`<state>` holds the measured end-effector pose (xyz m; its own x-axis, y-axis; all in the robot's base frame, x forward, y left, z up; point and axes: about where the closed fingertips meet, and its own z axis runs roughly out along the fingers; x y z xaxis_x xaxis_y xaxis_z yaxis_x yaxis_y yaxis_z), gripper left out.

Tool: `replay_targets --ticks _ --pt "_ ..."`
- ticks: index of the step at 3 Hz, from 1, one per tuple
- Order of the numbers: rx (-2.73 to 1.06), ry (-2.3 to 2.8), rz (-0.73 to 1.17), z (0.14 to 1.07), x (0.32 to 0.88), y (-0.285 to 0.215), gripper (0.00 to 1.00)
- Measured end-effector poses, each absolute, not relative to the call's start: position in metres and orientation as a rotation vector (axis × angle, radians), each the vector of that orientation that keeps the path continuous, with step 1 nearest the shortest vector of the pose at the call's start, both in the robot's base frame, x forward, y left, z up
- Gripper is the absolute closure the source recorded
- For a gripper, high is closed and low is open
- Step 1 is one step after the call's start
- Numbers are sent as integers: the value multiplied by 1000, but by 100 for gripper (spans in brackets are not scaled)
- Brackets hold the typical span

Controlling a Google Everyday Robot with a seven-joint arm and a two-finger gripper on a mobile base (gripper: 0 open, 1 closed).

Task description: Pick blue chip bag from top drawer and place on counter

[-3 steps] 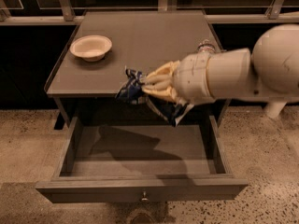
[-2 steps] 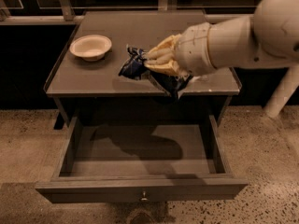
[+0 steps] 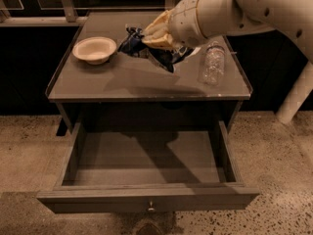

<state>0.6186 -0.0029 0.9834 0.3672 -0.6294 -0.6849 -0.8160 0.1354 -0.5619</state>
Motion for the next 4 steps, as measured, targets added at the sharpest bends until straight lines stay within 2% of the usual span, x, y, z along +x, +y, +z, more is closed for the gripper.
replay_targets --ticks 2,3,4 --pt "-1538 1372 229 958 662 11 100" --pt "-1538 1372 229 958 663 11 81" --pt "-1538 1372 229 958 663 11 58"
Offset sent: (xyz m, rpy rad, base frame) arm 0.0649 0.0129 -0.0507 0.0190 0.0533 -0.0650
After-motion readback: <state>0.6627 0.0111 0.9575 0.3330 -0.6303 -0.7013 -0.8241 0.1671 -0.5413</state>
